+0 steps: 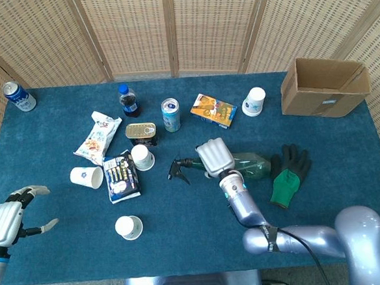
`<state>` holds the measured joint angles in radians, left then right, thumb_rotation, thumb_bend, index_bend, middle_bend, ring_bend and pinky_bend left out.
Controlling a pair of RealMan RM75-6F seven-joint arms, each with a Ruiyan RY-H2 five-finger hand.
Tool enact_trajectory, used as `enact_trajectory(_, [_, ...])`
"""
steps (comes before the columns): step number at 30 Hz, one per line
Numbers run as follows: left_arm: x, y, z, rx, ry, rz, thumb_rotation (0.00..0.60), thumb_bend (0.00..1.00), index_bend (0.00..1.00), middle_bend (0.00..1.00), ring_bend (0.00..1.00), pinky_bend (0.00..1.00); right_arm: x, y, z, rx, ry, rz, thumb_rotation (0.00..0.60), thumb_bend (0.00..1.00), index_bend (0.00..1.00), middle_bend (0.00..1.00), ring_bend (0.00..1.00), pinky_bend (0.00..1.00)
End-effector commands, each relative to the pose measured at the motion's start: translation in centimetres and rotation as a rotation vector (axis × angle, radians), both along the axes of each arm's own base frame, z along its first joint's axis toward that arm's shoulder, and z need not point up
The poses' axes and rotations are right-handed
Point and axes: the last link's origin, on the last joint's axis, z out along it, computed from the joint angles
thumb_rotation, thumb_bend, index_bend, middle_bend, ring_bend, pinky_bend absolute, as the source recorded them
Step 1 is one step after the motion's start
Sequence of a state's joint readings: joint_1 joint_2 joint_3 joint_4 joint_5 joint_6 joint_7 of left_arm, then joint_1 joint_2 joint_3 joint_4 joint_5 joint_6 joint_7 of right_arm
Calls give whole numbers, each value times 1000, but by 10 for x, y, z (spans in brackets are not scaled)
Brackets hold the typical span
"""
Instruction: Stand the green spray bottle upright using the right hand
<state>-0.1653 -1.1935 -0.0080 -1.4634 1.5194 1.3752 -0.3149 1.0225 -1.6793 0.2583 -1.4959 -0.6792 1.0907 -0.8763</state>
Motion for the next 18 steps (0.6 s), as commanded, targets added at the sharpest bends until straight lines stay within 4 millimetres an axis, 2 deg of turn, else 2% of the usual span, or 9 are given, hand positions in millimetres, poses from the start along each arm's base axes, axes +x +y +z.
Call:
enact_trajectory(1, [1,-1,1,2,3,0,496,184,296,296,242,229,1,-4,31,-14,-160,-25,600,218,622,588,515,547])
enact_trajectory(8, [9,1,6,15,20,-28,488,182,296,296,242,229,-11,-7,89,-7,-565,-148,600,220,623,588,516,547])
enact_trajectory(18, [18,2,9,7,46,-49,494,183,296,296,242,228,-31,-8,119,22,-870,-231,600,218,627,589,516,547])
